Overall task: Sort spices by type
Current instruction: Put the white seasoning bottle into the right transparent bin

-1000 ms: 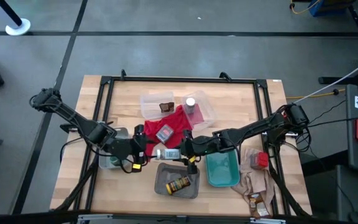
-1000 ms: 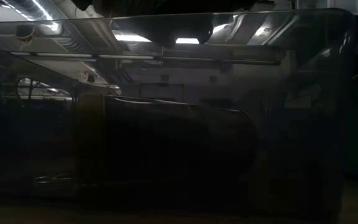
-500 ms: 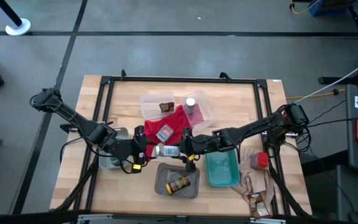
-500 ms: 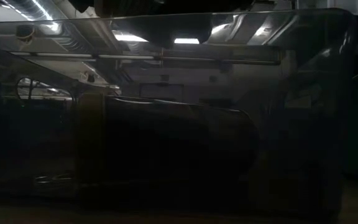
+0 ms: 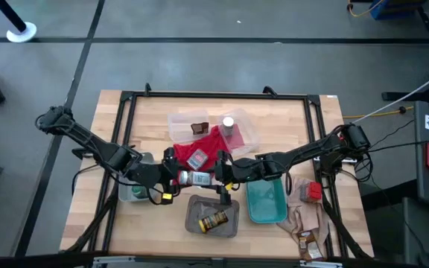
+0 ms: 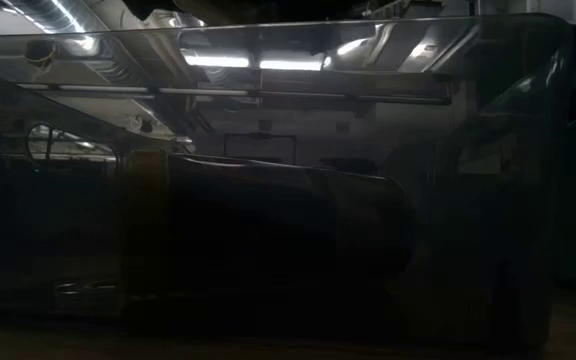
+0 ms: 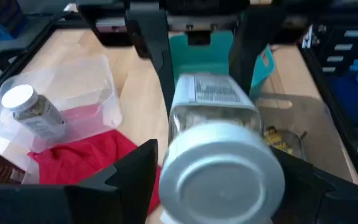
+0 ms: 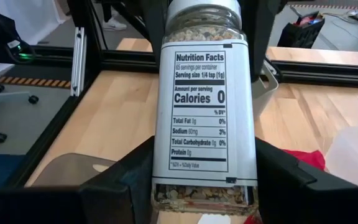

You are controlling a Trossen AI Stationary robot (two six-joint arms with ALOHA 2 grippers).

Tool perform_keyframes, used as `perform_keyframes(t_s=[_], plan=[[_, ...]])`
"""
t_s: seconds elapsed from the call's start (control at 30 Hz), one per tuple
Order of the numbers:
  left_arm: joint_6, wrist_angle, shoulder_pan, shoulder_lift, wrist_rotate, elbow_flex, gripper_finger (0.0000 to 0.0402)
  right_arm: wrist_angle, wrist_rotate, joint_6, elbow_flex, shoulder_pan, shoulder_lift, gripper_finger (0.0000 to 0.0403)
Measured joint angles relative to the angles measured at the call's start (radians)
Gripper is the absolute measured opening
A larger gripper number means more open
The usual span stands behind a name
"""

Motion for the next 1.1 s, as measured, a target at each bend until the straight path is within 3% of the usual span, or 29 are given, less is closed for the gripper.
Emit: perform_keyframes(t_s=[0.43,0.63,1.1], plan=[[0.035,0.044,0.031,0.032,0.007,0.000,0.0235,0.002,-0.001,-0.001,-0.001,0.000,0.000,0.0206],[0.042,0.044,0.031,0.032,0.036,0.000,0.0184,0.003,-0.004,0.002,-0.002,0.001,0.000,0.0212],[-0.019,0.039,0.033,0.032,0.040,-0.001,0.0184,0.008,0.024,0.000,-0.001,0.002,0.000,0.0233]])
